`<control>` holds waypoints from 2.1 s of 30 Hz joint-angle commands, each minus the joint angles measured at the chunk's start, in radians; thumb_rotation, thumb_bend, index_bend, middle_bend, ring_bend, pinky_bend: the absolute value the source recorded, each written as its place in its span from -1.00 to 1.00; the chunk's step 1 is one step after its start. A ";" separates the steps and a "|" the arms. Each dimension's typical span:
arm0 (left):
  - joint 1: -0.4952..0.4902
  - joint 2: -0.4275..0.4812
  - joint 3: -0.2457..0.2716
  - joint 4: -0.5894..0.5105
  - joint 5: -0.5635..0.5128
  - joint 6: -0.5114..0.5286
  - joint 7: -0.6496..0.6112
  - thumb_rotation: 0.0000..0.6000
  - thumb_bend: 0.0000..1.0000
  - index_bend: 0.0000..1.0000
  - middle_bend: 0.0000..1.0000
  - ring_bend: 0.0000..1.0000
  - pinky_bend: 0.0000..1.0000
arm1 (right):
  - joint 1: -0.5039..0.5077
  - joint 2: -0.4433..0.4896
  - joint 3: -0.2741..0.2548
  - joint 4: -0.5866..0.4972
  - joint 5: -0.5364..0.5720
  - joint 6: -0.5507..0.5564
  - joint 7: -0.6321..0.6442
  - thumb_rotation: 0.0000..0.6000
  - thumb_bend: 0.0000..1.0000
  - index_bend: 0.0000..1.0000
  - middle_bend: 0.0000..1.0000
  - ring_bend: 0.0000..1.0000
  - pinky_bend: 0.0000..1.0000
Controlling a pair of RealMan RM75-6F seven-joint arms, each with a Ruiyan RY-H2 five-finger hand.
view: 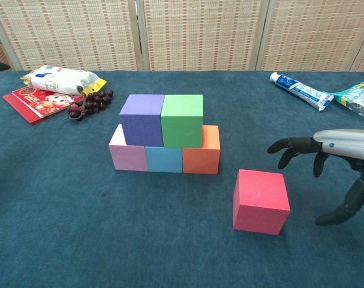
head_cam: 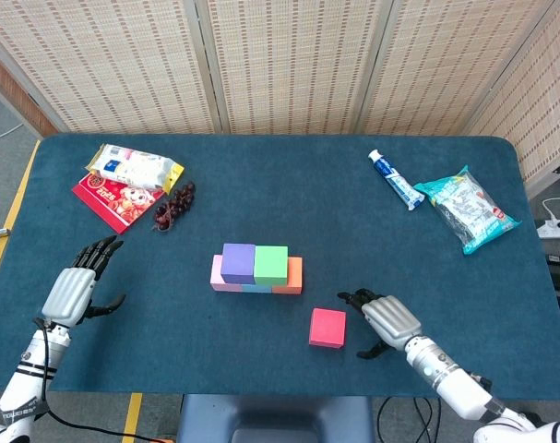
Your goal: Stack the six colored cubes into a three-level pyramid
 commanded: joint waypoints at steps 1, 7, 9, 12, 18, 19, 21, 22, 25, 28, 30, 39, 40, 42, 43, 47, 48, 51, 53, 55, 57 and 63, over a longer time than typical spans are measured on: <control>0.001 -0.001 0.000 0.010 0.003 0.003 -0.013 1.00 -0.38 -0.98 -1.00 -1.00 -0.79 | -0.011 -0.043 0.010 0.007 0.028 0.024 -0.030 1.00 -1.00 -0.60 -0.40 -0.57 -0.14; 0.006 -0.004 0.003 0.032 0.011 0.011 -0.044 1.00 -0.39 -0.98 -1.00 -1.00 -0.78 | -0.013 -0.118 0.030 0.026 0.097 0.064 -0.115 1.00 -1.00 -0.54 -0.40 -0.53 -0.14; 0.007 -0.006 0.004 0.039 0.014 0.013 -0.053 1.00 -0.38 -0.98 -1.00 -1.00 -0.78 | -0.013 -0.142 0.035 0.035 0.118 0.076 -0.140 1.00 -1.00 -0.51 -0.40 -0.49 -0.14; 0.009 -0.009 0.006 0.052 0.017 0.015 -0.068 1.00 -0.38 -0.98 -1.00 -1.00 -0.78 | -0.010 -0.178 0.038 0.040 0.146 0.074 -0.158 1.00 -1.00 -0.47 -0.39 -0.45 -0.13; 0.012 -0.010 0.009 0.072 0.023 0.019 -0.091 1.00 -0.38 -0.98 -1.00 -1.00 -0.78 | -0.023 -0.219 0.043 0.059 0.141 0.112 -0.166 1.00 -1.00 -0.40 -0.33 -0.39 -0.13; 0.012 -0.010 0.009 0.072 0.023 0.019 -0.091 1.00 -0.38 -0.98 -1.00 -1.00 -0.78 | -0.023 -0.219 0.043 0.059 0.141 0.112 -0.166 1.00 -1.00 -0.39 -0.32 -0.38 -0.13; 0.013 -0.011 0.009 0.076 0.024 0.021 -0.097 1.00 -0.38 -0.98 -1.00 -1.00 -0.78 | -0.027 -0.227 0.046 0.067 0.143 0.122 -0.169 1.00 -1.00 -0.34 -0.29 -0.34 -0.13; 0.014 -0.013 0.009 0.080 0.026 0.023 -0.104 1.00 -0.38 -0.98 -1.00 -1.00 -0.78 | -0.029 -0.237 0.049 0.083 0.148 0.133 -0.181 1.00 -1.00 -0.31 -0.27 -0.33 -0.13; 0.014 -0.016 0.011 0.089 0.032 0.026 -0.114 1.00 -0.38 -0.98 -1.00 -1.00 -0.78 | -0.032 -0.264 0.056 0.101 0.153 0.143 -0.182 1.00 -0.89 -0.10 -0.17 -0.24 -0.07; 0.014 -0.015 0.010 0.092 0.034 0.028 -0.120 1.00 -0.39 -0.98 -1.00 -1.00 -0.78 | -0.030 -0.265 0.060 0.102 0.150 0.136 -0.177 1.00 -0.70 0.14 -0.04 -0.15 0.03; 0.014 -0.014 0.011 0.093 0.036 0.029 -0.121 1.00 -0.38 -0.98 -1.00 -1.00 -0.78 | -0.029 -0.244 0.070 0.086 0.140 0.134 -0.161 1.00 -0.63 0.21 0.01 -0.11 0.03; 0.012 -0.006 0.015 0.082 0.043 0.026 -0.105 1.00 -0.39 -0.98 -1.00 -1.00 -0.78 | 0.039 0.065 0.181 -0.084 0.035 0.039 0.002 1.00 -0.56 0.24 0.03 -0.09 0.07; 0.013 -0.006 0.016 0.079 0.044 0.027 -0.101 1.00 -0.39 -0.98 -1.00 -1.00 -0.78 | 0.054 0.095 0.200 -0.097 0.036 0.016 0.025 1.00 -0.56 0.24 0.03 -0.09 0.07; 0.013 -0.004 0.018 0.072 0.047 0.030 -0.088 1.00 -0.38 -0.98 -1.00 -1.00 -0.78 | 0.093 0.156 0.247 -0.123 0.064 -0.040 0.074 1.00 -0.56 0.24 0.03 -0.09 0.07; 0.014 -0.004 0.018 0.068 0.048 0.032 -0.082 1.00 -0.39 -0.98 -1.00 -1.00 -0.78 | 0.112 0.175 0.267 -0.127 0.074 -0.064 0.090 1.00 -0.56 0.24 0.03 -0.09 0.07; 0.013 -0.001 0.022 0.052 0.055 0.034 -0.054 1.00 -0.39 -0.98 -1.00 -1.00 -0.78 | 0.201 0.226 0.336 -0.123 0.133 -0.168 0.134 1.00 -0.56 0.21 0.03 -0.11 0.06; 0.013 -0.001 0.023 0.048 0.057 0.035 -0.044 1.00 -0.39 -0.98 -1.00 -1.00 -0.78 | 0.231 0.233 0.352 -0.114 0.155 -0.202 0.145 1.00 -0.56 0.20 0.03 -0.12 0.06; 0.014 -0.003 0.022 0.041 0.057 0.040 -0.015 1.00 -0.39 -0.98 -1.00 -1.00 -0.78 | 0.308 0.232 0.377 -0.076 0.208 -0.276 0.149 1.00 -0.56 0.18 0.03 -0.14 0.05; 0.014 -0.004 0.022 0.037 0.057 0.043 -0.004 1.00 -0.39 -0.98 -1.00 -1.00 -0.78 | 0.356 0.224 0.380 -0.047 0.242 -0.316 0.140 1.00 -0.56 0.17 0.03 -0.16 0.02; 0.014 -0.005 0.024 0.033 0.059 0.042 0.002 1.00 -0.39 -0.98 -1.00 -1.00 -0.79 | 0.409 0.212 0.380 -0.011 0.286 -0.358 0.135 1.00 -0.56 0.15 0.03 -0.19 -0.04; 0.014 -0.005 0.026 0.031 0.059 0.040 0.007 1.00 -0.38 -0.98 -1.00 -1.00 -0.79 | 0.456 0.194 0.373 0.025 0.328 -0.366 0.114 1.00 -0.56 0.15 0.03 -0.20 -0.07; 0.016 -0.009 0.030 0.033 0.058 0.036 0.004 1.00 -0.39 -0.98 -1.00 -1.00 -0.79 | 0.568 0.133 0.321 0.086 0.480 -0.335 0.037 1.00 -0.56 0.14 0.03 -0.20 -0.07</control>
